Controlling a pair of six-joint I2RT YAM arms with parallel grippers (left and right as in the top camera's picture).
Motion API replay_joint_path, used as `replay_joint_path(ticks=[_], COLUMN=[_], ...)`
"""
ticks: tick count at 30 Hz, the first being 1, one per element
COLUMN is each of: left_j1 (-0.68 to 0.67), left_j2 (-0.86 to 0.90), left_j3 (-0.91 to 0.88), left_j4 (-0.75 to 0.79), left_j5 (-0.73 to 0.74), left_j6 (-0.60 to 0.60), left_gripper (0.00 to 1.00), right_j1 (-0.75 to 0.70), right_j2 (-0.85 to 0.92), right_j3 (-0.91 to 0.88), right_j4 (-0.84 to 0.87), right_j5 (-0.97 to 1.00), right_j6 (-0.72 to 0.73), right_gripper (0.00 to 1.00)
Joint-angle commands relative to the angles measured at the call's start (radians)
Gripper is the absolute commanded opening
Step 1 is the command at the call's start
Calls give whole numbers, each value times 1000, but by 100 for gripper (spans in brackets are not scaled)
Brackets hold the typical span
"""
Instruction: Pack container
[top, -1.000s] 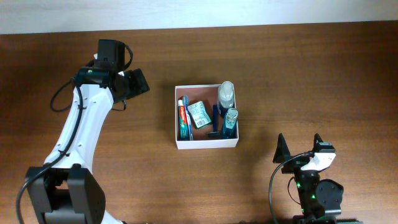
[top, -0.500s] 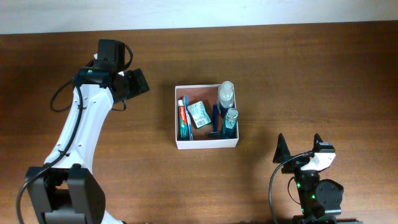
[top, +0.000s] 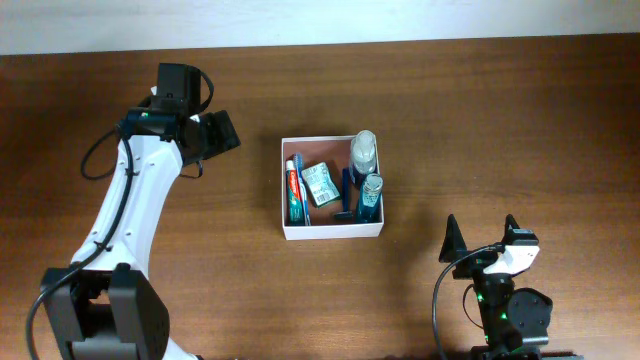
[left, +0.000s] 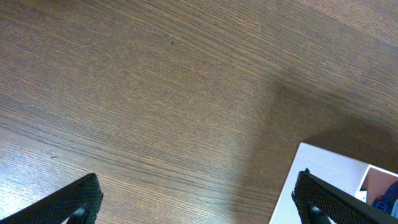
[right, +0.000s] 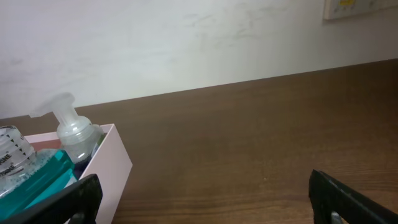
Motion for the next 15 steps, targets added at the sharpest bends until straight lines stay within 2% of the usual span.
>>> replay_joint_path(ticks=[1, 7, 15], left_j1=[-2, -31, -109], left_j2=[-19, -39, -184], left_j3=[15, 13, -49], left_j4=[-1, -2, 0], left_j5=[-7, -7, -9], left_j6=[5, 5, 5], left_gripper=[99, 99, 100], right_j1=[-6, -6, -6], right_j2=[-11, -11, -11], right_j3=[-5, -5, -5], right_j4=[-6, -6, -6], right_j5=[5, 5, 5], right_j6=[-4, -4, -4], right_gripper=[98, 98, 98])
